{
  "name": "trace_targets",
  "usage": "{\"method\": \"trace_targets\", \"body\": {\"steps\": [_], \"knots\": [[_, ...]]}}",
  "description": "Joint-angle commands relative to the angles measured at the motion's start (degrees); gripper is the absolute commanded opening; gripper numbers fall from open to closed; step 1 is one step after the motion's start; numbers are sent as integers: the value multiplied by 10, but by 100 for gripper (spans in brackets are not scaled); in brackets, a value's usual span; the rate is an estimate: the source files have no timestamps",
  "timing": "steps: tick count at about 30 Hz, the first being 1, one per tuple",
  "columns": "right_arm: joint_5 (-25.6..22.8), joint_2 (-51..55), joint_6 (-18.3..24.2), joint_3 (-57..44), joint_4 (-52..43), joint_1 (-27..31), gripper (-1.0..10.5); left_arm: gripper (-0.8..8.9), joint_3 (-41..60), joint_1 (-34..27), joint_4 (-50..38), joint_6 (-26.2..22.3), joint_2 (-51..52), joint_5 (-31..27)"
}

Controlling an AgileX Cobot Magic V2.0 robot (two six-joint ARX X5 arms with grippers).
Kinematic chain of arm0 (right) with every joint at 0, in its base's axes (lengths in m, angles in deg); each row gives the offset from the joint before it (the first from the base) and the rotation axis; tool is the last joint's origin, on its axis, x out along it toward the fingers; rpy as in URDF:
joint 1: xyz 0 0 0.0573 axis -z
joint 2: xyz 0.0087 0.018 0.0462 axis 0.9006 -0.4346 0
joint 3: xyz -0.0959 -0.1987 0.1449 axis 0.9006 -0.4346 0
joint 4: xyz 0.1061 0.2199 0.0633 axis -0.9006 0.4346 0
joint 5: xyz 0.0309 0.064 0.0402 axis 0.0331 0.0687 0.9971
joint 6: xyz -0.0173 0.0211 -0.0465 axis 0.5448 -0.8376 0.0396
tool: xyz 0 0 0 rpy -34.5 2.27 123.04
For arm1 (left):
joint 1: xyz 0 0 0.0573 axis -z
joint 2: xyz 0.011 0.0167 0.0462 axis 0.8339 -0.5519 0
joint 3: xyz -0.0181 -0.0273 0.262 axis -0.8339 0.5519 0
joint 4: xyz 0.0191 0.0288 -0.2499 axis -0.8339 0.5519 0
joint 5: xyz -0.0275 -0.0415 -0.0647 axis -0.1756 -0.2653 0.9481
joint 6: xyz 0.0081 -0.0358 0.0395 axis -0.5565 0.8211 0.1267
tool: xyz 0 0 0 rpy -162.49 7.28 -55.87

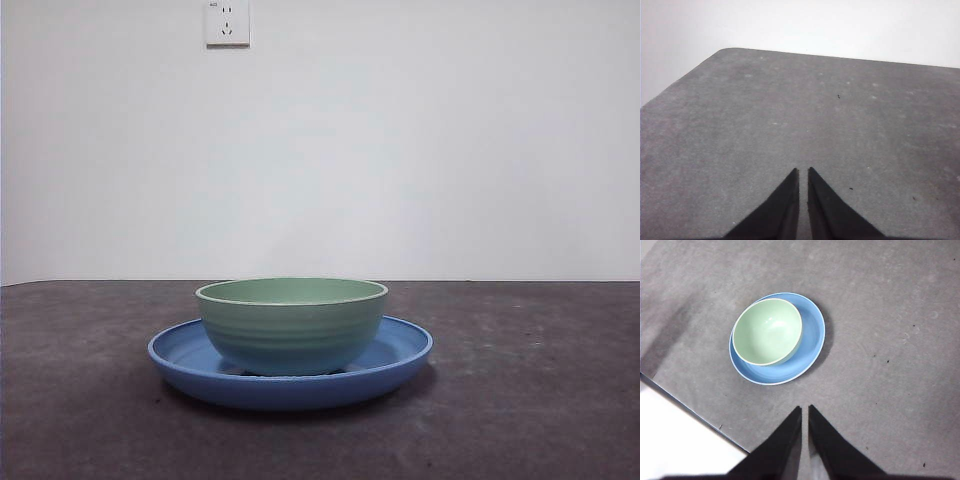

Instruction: Place the green bowl on the blue plate

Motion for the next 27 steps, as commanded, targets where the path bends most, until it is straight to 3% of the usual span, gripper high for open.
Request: {"method": "trace_targets", "body": {"steps": [1,4,7,14,18,25,27], "knots": [[2,-3,6,11,-5,-6,19,27,12,-1,-9,3,0,-2],[-17,11,6,-2,-24,19,19,27,12,-1,-9,3,0,-2],[7,50,31,-59,-102,62,19,27,12,-1,-9,3,0,-2],[10,227,50,-356,-494,168,19,27,12,-1,-9,3,0,-2],[14,306,56,-498,-640,201,19,27,12,-1,-9,3,0,-2],[-24,409,52,-634,-674,221,19,27,12,-1,-9,3,0,-2],[-61,428,41,-663,-675,221,19,27,12,-1,-9,3,0,-2]]}}
